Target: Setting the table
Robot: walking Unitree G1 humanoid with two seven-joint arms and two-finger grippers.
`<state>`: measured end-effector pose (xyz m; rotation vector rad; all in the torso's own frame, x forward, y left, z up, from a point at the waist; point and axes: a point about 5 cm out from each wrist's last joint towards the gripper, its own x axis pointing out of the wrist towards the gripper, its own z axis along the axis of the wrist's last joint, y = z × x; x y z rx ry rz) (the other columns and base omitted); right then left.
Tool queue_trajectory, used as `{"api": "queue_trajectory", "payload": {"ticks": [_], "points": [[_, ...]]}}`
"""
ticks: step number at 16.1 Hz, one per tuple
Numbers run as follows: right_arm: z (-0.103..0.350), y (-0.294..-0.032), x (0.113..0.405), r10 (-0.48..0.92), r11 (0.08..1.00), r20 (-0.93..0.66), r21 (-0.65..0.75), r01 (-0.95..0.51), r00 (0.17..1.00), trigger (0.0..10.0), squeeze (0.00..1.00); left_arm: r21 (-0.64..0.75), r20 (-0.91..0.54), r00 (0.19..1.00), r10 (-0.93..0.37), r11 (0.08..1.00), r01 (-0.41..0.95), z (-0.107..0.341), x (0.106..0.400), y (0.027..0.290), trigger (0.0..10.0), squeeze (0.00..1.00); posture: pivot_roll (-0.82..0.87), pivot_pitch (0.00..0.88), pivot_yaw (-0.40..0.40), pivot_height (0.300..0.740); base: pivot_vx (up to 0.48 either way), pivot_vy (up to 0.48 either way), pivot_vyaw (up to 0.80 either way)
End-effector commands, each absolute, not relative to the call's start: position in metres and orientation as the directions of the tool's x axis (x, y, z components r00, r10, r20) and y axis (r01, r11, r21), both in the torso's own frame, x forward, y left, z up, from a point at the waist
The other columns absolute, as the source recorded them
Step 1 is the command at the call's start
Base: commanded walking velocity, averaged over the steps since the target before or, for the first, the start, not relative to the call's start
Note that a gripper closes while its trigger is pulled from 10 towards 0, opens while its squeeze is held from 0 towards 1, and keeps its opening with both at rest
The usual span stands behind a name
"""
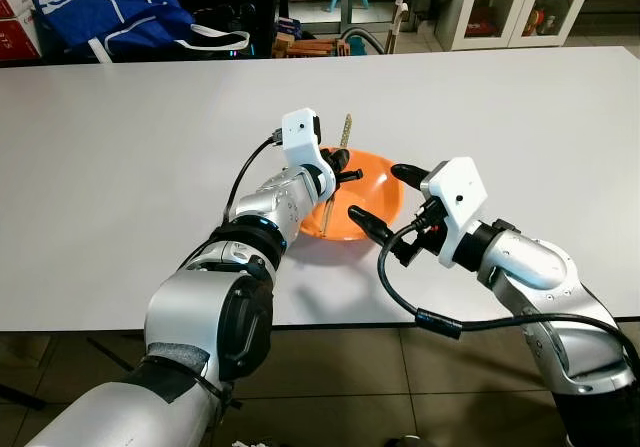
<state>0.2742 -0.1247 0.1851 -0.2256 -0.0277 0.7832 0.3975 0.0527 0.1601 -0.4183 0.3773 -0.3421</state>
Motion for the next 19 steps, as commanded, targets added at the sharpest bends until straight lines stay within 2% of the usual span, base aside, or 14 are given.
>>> {"api": "queue_trajectory", "payload": {"ticks": [1, 7, 8, 9, 11, 12, 13, 14, 15, 19], "points": [[0.186, -0.122, 0.272, 0.707, 0.680, -0.062, -0.212, -0.702, 0.704, 10.0, 0.00, -0.425, -0.288, 0.884, -0.368, 0.876, 0.227, 0.162, 0.399, 0.056, 10.0, 0.00, -0.22, 0.043, 0.088, 0.740, 0.000, 0.000, 0.00], [0.184, -0.120, 0.270, 0.708, 0.680, -0.067, -0.205, -0.704, 0.703, 10.0, 0.00, -0.389, -0.330, 0.873, -0.358, 0.895, 0.220, 0.154, 0.397, 0.057, 10.0, 0.00, -0.22, 0.052, 0.088, 0.740, 0.000, 0.000, 0.00], [0.184, -0.120, 0.270, 0.708, 0.679, -0.068, -0.204, -0.705, 0.702, 10.0, 0.00, -0.385, -0.337, 0.871, -0.358, 0.896, 0.220, 0.153, 0.396, 0.057, 10.0, 0.13, -0.22, 0.053, 0.088, 0.740, 0.000, 0.000, 0.00], [0.184, -0.120, 0.270, 0.709, 0.679, -0.069, -0.204, -0.705, 0.702, 10.0, 0.00, -0.383, -0.342, 0.868, -0.359, 0.897, 0.221, 0.153, 0.396, 0.056, 10.0, 0.17, -0.22, 0.053, 0.088, 0.740, 0.000, 0.000, 0.00], [0.183, -0.120, 0.269, 0.709, 0.678, -0.072, -0.204, -0.706, 0.702, 10.0, 0.00, -0.380, -0.348, 0.866, -0.360, 0.898, 0.220, 0.152, 0.396, 0.056, 10.0, 0.18, -0.22, 0.055, 0.089, 0.740, 0.000, 0.000, 0.00], [0.183, -0.119, 0.269, 0.709, 0.678, -0.074, -0.203, -0.706, 0.702, 10.0, 0.00, -0.381, -0.354, 0.864, -0.358, 0.899, 0.216, 0.151, 0.395, 0.056, 10.0, 0.31, -0.22, 0.055, 0.089, 0.740, 0.000, 0.000, 0.00], [0.183, -0.119, 0.269, 0.708, 0.678, -0.075, -0.204, -0.706, 0.702, 10.0, 0.00, -0.382, -0.358, 0.862, -0.358, 0.899, 0.215, 0.150, 0.395, 0.056, 10.0, 0.89, -0.22, 0.055, 0.089, 0.740, 0.000, 0.000, 0.00], [0.183, -0.119, 0.269, 0.708, 0.678, -0.075, -0.203, -0.706, 0.702, 10.0, 0.00, -0.381, -0.358, 0.862, -0.358, 0.899, 0.215, 0.149, 0.395, 0.056, 10.0, 0.89, -0.22, 0.055, 0.089, 0.740, 0.000, 0.000, 0.00], [0.183, -0.119, 0.269, 0.709, 0.678, -0.076, -0.202, -0.707, 0.701, 10.0, 0.00, -0.370, -0.358, 0.863, -0.357, 0.902, 0.220, 0.150, 0.395, 0.055, 10.0, 1.00, -0.22, 0.055, 0.089, 0.740, 0.000, 0.000, 0.00], [0.182, -0.119, 0.269, 0.708, 0.678, -0.077, -0.201, -0.707, 0.702, 10.0, 0.00, -0.380, -0.358, 0.864, -0.353, 0.901, 0.211, 0.150, 0.395, 0.056, 10.0, 1.00, -0.22, 0.054, 0.089, 0.740, 0.000, 0.000, 0.00]]}}
